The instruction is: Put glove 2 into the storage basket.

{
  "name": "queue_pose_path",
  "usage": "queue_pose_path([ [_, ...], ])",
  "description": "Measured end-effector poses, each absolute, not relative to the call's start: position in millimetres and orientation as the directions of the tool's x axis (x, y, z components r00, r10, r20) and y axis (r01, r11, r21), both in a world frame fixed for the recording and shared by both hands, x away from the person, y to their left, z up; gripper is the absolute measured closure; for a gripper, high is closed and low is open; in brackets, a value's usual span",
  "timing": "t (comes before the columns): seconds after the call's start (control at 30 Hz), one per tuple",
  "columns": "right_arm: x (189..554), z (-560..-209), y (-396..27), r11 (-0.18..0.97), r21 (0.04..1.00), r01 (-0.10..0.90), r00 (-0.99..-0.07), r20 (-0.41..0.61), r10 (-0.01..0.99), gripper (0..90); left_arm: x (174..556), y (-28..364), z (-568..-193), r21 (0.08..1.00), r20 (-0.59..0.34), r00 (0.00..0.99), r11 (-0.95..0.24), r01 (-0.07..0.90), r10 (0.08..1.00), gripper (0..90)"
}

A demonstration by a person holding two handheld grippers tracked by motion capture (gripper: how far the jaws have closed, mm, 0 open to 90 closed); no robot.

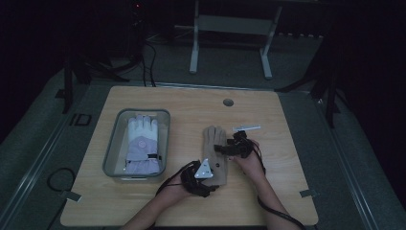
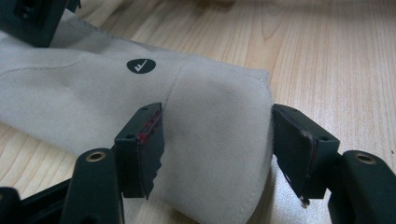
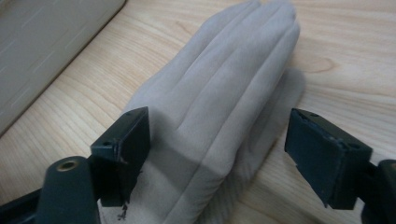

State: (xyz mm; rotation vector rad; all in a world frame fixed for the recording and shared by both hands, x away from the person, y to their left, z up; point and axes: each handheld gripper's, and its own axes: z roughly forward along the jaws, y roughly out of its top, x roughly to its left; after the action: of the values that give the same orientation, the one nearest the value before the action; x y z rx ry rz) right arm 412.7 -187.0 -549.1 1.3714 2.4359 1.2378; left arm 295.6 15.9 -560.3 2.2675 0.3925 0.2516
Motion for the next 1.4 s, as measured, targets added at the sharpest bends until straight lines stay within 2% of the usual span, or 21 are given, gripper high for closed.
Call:
queue_pose_path([
  [0.23, 411.9, -555.0, -184.5, 0.286, 0.67, 0.685, -0.603, 0.301, 0.739, 34.6, 296.6, 13.8, -560.7, 0.737, 0.058, 0.936, -0.647, 0.194, 0.347, 37.6],
  [0.4, 409.9, -555.4, -182.4, 0.285, 0.656, 0.699, -0.613, 0.344, 0.712, 61.5, 295.9, 10.2, -561.2, 0.721, 0.085, 0.938, -0.671, 0.176, 0.337, 38.0],
  [0.5, 407.7, -551.7, -179.3, 0.3, 0.664, 0.686, -0.618, 0.313, 0.721, 68.4, 295.6, 9.1, -560.8, 0.716, 0.095, 0.934, -0.676, 0.175, 0.343, 40.8],
  [0.67, 406.6, -549.0, -174.5, 0.308, 0.668, 0.677, -0.619, 0.29, 0.73, 69.3, 297.3, 8.1, -558.0, 0.699, 0.112, 0.928, -0.692, 0.181, 0.355, 49.5],
  [0.87, 406.2, -547.0, -172.0, 0.312, 0.67, 0.674, -0.62, 0.284, 0.731, 71.3, 301.7, 5.4, -553.0, 0.675, 0.126, 0.913, -0.709, 0.207, 0.387, 74.3],
  [1.07, 404.5, -537.4, -170.9, 0.3, 0.678, 0.671, -0.619, 0.29, 0.73, 72.9, 301.3, 3.6, -547.6, 0.657, 0.122, 0.913, -0.722, 0.219, 0.388, 79.5],
  [1.4, 401.0, -516.8, -165.6, 0.304, 0.703, 0.643, -0.64, 0.275, 0.718, 73.0, 301.5, 11.6, -523.2, 0.656, 0.11, 0.92, -0.723, 0.216, 0.375, 80.8],
])
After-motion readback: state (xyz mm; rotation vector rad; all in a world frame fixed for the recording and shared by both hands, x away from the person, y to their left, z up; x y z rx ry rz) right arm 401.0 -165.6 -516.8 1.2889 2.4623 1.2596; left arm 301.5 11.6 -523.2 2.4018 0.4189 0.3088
